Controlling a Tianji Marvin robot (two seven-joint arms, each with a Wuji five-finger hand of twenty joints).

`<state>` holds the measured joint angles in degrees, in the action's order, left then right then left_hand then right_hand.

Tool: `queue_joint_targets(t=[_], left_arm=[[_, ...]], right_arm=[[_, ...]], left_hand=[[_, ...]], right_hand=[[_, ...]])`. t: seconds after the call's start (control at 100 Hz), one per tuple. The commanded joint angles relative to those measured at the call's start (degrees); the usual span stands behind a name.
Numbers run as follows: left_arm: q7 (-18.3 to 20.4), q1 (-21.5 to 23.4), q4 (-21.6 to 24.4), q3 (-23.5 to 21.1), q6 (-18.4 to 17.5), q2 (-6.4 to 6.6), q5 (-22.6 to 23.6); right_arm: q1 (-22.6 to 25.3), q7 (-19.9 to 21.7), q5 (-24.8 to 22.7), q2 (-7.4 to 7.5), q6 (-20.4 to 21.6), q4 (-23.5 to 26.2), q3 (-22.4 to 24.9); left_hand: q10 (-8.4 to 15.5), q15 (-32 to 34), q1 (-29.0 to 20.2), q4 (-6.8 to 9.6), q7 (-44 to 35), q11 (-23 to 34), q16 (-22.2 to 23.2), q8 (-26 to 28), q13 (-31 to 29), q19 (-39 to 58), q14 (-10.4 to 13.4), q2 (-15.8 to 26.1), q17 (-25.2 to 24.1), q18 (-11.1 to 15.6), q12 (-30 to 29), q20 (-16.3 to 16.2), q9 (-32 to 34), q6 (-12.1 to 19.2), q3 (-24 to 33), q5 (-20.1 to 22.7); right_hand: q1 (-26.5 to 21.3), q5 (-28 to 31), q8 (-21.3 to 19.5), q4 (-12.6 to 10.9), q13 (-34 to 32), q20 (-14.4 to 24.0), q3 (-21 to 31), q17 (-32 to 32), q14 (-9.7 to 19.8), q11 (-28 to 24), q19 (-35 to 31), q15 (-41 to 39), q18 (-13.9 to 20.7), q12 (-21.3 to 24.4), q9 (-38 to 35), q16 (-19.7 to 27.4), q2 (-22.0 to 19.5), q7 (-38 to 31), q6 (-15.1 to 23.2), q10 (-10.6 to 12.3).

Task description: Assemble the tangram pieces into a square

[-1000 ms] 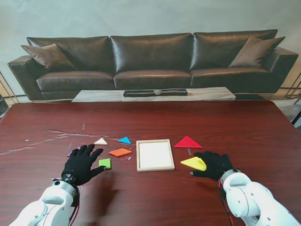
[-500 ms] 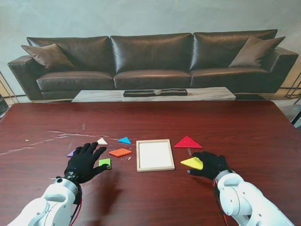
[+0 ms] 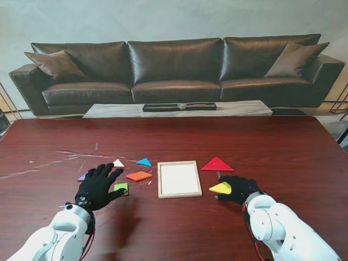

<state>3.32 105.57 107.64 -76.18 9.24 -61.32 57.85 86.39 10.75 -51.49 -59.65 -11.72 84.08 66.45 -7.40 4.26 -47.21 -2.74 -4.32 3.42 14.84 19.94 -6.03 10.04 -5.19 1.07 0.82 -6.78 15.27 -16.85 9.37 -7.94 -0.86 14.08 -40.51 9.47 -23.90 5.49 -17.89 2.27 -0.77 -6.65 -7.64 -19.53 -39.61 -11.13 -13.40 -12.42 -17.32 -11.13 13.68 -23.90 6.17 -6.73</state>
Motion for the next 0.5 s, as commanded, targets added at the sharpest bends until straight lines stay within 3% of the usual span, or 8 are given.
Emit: queue_joint_targets(t=[0.0, 0.26, 0.27, 0.29, 0.3, 0.32, 0.49], left_arm=[[-0.12, 0.04, 0.08, 0.06, 0.06, 0.02, -0.16], [-0.19, 0.28, 0.50, -0.15, 0.64, -0.03, 0.14], [-0.19, 0.29, 0.51, -0.16, 0.66, -0.03, 0.15], [-0.20, 0.31, 0.54, -0.18, 0.68, -0.03, 0.15], [-0.20, 0.32, 0.55, -0.19, 0.69, -0.03, 0.15], [-0.21, 0.33, 0.57, -0.20, 0.71, -0.04, 0.14], [-0.26, 0.32, 0.63, -0.18, 0.82, -0.04, 0.24]], right_arm=[[-0.46, 0.26, 0.13, -0.16, 0.11, -0.71, -0.61], [-2.69, 0.00, 1.52, -0.27, -0.35, -3.00, -2.69], [-2.70, 0.03, 1.53, -0.27, -0.38, -3.02, -2.73], [-2.71, 0.09, 1.53, -0.25, -0.44, -3.07, -2.78], [-2.70, 0.13, 1.52, -0.24, -0.48, -3.08, -2.80], [-2.67, 0.23, 1.50, -0.22, -0.55, -3.11, -2.82], [-2.64, 1.02, 1.50, -0.02, -0.24, -3.96, -3.06]], left_hand=[[0.25, -0.55, -1.82, 2.43, -0.61, -0.50, 0.23, 0.60, 0.39, 0.00, 0.97, 1.86, -0.18, -0.03, 0.28, -0.69, -1.27, 0.23, -0.37, 1.48], [0.04, -0.43, -2.39, 2.47, -0.70, -0.41, 0.29, 0.61, 0.16, 0.26, 1.09, 1.87, 0.01, 0.07, 0.31, -0.70, -1.28, 0.18, -0.28, 1.69], [0.03, -0.42, -2.42, 2.47, -0.69, -0.41, 0.29, 0.61, 0.16, 0.26, 1.09, 1.85, 0.01, 0.08, 0.31, -0.70, -1.27, 0.21, -0.28, 1.68], [0.00, -0.41, -2.46, 2.48, -0.69, -0.39, 0.29, 0.61, 0.13, 0.27, 1.06, 1.84, 0.00, 0.09, 0.31, -0.69, -1.26, 0.23, -0.27, 1.67], [0.02, -0.41, -2.48, 2.48, -0.70, -0.39, 0.30, 0.61, 0.13, 0.27, 1.05, 1.87, 0.00, 0.09, 0.31, -0.69, -1.26, 0.23, -0.27, 1.70], [0.02, -0.39, -2.53, 2.48, -0.72, -0.37, 0.30, 0.61, 0.10, 0.30, 1.06, 1.84, 0.04, 0.08, 0.32, -0.69, -1.22, 0.21, -0.26, 1.73], [-0.05, -0.27, -2.94, 2.52, -0.80, -0.25, 0.35, 0.62, -0.15, 0.56, 1.10, 1.92, 0.25, 0.11, 0.35, -0.72, -1.11, 0.26, -0.21, 1.87]], right_hand=[[-1.86, -1.08, -0.90, -0.53, -1.53, 0.19, 0.83, -0.22, -1.14, -0.68, -0.28, -0.09, 0.56, 0.03, 0.62, 0.42, 1.14, -0.50, 0.74, 0.69], [-3.57, -1.86, -1.22, -0.62, -3.32, 0.44, 2.00, -2.35, -3.11, -1.64, -0.55, -1.04, 0.81, -0.40, 1.21, 0.12, 1.85, -1.20, 1.29, 0.97], [-0.98, -2.79, -1.69, -0.14, -3.41, 0.88, 8.07, -2.62, -2.90, -4.80, -0.09, -1.21, 0.89, -1.69, 2.64, 0.24, 3.49, -3.41, 1.04, 0.80], [8.36, -2.33, -0.72, 0.18, -3.54, 1.28, 27.62, -2.71, -3.06, -3.39, -0.10, -1.28, 0.98, -0.84, 1.83, 0.23, 8.33, -2.79, 1.19, 0.89], [12.68, -2.26, -0.58, 1.61, -3.57, 1.33, 37.23, -2.78, -3.03, -3.22, -0.12, -1.29, 0.99, -0.77, 1.73, 0.22, 10.47, -2.71, 1.21, 0.89], [15.70, -2.17, -0.49, 2.73, -3.71, 1.38, 44.57, -2.97, -2.90, -3.13, -0.18, -1.34, 1.10, -0.73, 1.60, 0.21, 12.19, -2.68, 1.22, 0.89], [14.56, -2.16, -1.04, 3.83, -4.83, 1.26, 49.73, -5.46, 0.24, -5.85, -0.06, -2.00, 3.07, -2.00, 1.32, 0.10, 14.05, -4.09, 0.81, 0.81]])
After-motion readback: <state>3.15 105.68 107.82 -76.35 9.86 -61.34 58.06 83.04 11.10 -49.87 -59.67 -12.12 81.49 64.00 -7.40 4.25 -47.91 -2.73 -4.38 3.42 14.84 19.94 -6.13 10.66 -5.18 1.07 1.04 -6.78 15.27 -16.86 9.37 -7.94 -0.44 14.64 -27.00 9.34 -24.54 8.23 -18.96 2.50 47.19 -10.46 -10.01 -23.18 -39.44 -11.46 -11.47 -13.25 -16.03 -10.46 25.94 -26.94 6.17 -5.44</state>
